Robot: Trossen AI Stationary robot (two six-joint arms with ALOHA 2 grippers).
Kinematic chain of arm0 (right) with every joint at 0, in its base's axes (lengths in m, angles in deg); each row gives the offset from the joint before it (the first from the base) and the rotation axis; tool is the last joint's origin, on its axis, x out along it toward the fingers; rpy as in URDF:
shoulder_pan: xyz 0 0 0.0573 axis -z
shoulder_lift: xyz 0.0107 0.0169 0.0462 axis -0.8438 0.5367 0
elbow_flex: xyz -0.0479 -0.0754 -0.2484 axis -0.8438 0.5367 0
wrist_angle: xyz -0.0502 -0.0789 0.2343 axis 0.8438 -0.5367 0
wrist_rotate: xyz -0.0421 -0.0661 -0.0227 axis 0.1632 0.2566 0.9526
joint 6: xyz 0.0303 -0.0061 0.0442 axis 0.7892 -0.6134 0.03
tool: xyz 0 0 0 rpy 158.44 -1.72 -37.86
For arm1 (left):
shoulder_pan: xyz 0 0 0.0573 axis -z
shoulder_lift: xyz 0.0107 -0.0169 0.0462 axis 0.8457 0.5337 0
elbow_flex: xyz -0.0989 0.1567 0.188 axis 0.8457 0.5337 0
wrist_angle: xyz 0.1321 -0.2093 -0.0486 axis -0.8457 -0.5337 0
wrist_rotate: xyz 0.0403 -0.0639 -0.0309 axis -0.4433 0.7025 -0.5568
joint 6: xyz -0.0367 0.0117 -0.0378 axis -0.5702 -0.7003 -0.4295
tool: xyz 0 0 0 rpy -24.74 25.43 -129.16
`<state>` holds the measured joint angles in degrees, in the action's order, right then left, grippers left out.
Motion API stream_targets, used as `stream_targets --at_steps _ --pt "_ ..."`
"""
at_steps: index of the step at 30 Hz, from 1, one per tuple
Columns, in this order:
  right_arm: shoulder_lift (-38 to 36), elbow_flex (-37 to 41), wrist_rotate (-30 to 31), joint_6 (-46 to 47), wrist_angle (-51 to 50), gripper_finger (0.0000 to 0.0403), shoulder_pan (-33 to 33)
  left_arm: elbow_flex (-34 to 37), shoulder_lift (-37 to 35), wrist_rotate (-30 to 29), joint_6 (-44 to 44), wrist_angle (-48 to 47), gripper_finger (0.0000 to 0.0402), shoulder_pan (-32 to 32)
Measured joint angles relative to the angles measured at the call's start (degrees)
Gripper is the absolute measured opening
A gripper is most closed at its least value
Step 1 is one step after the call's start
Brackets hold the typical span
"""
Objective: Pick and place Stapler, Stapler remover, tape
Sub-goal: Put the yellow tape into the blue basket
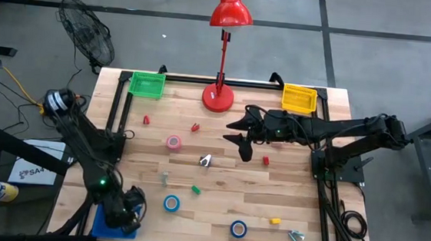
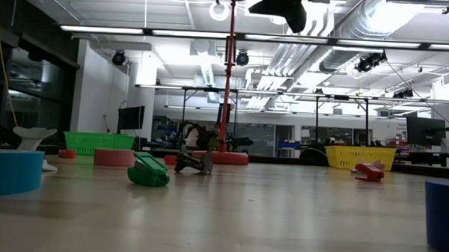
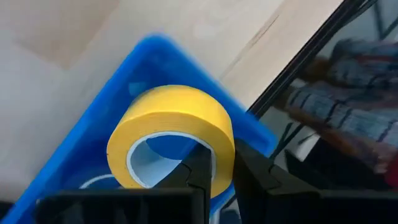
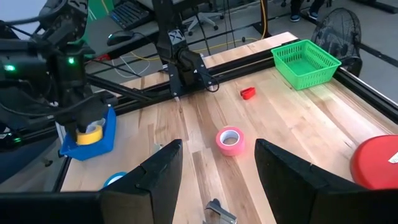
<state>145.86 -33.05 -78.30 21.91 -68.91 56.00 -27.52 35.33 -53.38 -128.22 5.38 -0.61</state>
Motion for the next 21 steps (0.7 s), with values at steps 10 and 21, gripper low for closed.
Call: stream_targets --at_steps 10,21 --pt "0.00 0.00 -0.17 0.00 -0.11 0.0193 0.00 0.00 1.28 0.41 -0.14 -1.63 0.0041 1.43" --pt "0.02 0.00 0.00 0.20 -0.31 0.0193 0.00 0.00 1.28 -2.19 0.08 0.98 0.0041 1.39"
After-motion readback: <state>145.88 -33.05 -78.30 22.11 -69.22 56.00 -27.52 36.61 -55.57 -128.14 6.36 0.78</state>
